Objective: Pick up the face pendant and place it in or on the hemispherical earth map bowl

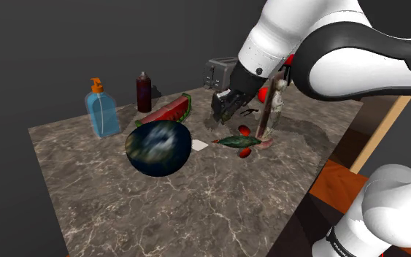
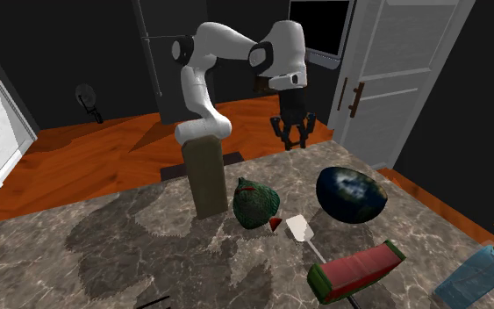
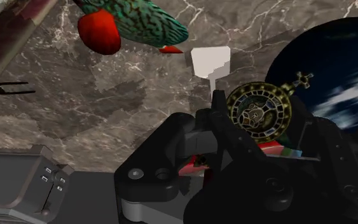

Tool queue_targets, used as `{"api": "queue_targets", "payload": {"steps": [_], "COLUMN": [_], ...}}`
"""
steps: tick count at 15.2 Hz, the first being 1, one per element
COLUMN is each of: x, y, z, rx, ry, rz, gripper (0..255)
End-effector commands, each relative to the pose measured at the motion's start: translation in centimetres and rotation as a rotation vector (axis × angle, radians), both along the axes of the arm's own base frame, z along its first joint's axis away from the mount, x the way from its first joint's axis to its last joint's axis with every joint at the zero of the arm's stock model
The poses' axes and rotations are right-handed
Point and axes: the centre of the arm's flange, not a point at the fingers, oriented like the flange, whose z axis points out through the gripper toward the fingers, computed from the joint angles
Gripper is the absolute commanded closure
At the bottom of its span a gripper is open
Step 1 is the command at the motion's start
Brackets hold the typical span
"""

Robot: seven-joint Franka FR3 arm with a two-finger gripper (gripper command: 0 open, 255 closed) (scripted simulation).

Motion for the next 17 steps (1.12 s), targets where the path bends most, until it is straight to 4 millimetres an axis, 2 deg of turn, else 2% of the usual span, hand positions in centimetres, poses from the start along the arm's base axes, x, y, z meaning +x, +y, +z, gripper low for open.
{"api": "queue_targets", "payload": {"steps": [1, 11, 12, 17], "x": [1.8, 10.4, 11.7, 11.7], "y": [2.2, 12.2, 13.8, 13.8], "z": [-0.3, -0.6, -0.7, -3.3], "rx": [0.002, 0.002, 0.002, 0.002], "ry": [0.0, 0.0, 0.0, 0.0], "rz": [0.0, 0.0, 0.0, 0.0], "gripper": [255, 255, 255, 255]}}
